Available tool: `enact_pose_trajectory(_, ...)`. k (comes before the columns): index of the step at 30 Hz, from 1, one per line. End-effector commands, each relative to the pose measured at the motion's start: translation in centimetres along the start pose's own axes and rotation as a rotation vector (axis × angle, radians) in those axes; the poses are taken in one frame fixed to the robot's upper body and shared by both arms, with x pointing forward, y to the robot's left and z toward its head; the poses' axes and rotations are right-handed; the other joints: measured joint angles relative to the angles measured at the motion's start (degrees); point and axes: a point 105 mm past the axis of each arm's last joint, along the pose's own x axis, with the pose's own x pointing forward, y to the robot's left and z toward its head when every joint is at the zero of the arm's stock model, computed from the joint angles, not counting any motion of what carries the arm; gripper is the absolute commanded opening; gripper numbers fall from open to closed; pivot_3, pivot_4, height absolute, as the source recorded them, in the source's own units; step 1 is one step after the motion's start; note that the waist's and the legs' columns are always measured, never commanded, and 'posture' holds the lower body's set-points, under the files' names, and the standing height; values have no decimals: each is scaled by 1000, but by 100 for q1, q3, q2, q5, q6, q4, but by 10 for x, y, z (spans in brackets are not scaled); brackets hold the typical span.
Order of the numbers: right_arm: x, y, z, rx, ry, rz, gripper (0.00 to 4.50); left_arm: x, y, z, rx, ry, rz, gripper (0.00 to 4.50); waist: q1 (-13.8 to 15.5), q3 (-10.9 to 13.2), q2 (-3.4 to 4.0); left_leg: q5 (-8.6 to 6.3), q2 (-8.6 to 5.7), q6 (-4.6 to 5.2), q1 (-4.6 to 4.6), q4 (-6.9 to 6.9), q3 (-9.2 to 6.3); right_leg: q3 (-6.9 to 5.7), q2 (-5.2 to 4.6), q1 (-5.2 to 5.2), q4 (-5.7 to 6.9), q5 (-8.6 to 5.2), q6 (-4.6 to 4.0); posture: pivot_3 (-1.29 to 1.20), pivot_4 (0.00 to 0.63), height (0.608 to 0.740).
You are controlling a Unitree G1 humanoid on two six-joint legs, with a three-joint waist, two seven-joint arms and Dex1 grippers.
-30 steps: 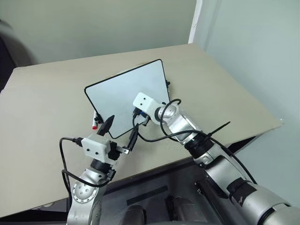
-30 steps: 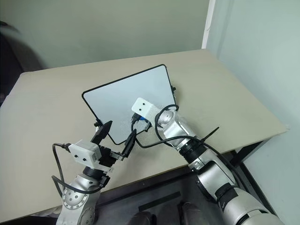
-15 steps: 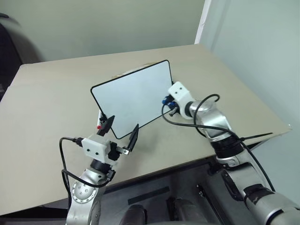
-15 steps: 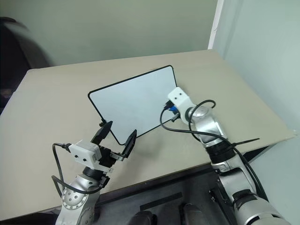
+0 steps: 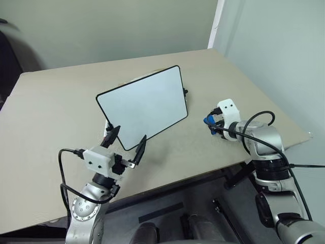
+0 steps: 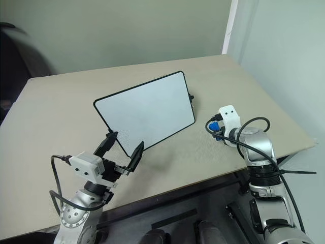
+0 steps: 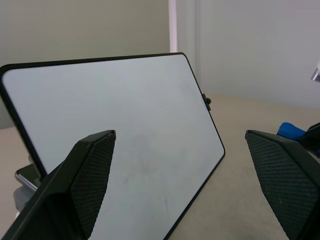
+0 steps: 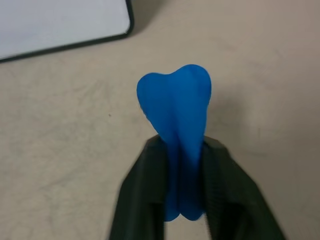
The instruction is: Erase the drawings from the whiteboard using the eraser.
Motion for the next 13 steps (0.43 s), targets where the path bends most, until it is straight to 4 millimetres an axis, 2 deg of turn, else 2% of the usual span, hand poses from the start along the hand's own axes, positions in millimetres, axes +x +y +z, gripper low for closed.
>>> enact_pose_trajectory(1,-2,2,13,-24,-36,-13,2399,-1,2,17,18,-51,-2,4500,2,3,5,1,0,1,-1,1,0,0,0,-1,0,0,0,0,150,739)
enact_pose_trajectory(4,-4,-3,17,-54,-38,-52,3348,-4,3,19,17,-50,11,4500,6,4,7,3,-1,6,0,4,1,3,-1,-2,-2,-2,3,0,150,739)
enact_pose_trajectory(8,-14,-8,22,-56,-67,-91,3348,-8,3,21,14,-50,21,4500,14,4,7,5,-1,8,-1,8,0,3,-1,-4,-3,-2,4,0,150,739)
enact_pose_trajectory(10,-24,-4,31,-51,-153,-87,3348,-10,1,21,11,-46,22,4500,16,2,9,5,-1,8,-2,6,0,3,-1,-4,-3,-4,7,0,150,739)
enact_pose_trajectory(13,-43,15,50,-75,-366,-43,3348,-10,-4,19,6,-38,16,4500,17,-1,9,4,0,10,-4,2,-1,3,-1,7,-1,-12,19,0,150,739)
